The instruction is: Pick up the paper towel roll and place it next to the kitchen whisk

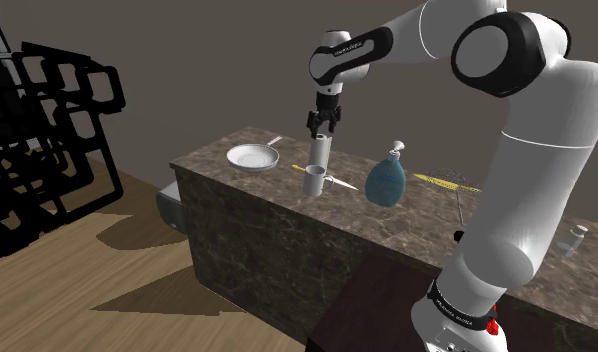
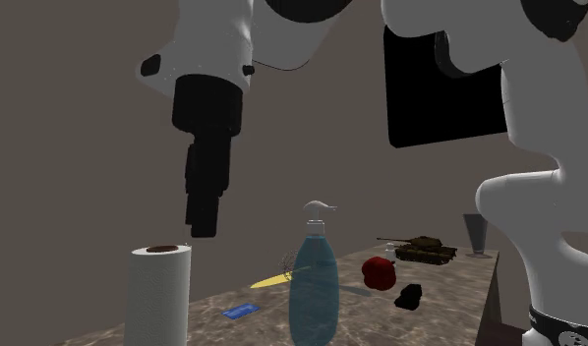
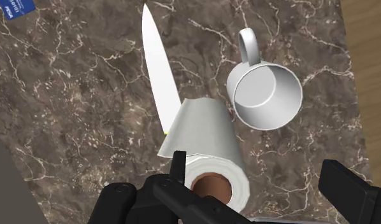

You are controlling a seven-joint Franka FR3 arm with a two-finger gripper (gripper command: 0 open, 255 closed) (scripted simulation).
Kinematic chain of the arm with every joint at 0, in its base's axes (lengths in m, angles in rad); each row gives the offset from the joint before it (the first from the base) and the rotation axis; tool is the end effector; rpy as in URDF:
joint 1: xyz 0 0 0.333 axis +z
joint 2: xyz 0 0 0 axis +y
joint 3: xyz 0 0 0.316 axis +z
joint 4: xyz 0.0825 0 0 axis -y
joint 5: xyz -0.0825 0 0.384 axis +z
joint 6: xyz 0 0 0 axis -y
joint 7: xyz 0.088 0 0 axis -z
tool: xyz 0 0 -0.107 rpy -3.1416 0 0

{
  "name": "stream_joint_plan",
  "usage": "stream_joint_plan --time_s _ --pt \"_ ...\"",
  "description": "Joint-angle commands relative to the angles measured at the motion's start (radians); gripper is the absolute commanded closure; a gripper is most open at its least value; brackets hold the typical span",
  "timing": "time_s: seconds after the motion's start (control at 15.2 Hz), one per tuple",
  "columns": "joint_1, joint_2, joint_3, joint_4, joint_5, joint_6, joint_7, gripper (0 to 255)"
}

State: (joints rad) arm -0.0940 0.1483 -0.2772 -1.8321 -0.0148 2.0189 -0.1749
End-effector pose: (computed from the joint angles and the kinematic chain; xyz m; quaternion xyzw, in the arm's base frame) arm 0.5657 -0.2139 0.4559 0.9951 -0.0930 0.0139 0.0319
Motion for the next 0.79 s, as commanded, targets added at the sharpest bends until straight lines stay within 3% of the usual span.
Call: stream_joint_plan --time_s 0.0,0.13,0.73 --pt "-0.018 0.079 -0.005 0.089 0.031 -0.001 -0.027 0" --pt "-0.039 0.156 -0.006 0.175 0.06 -0.002 -0.048 0" --pt "-0.045 0.193 -0.002 0.123 0.072 0.085 -0.055 0"
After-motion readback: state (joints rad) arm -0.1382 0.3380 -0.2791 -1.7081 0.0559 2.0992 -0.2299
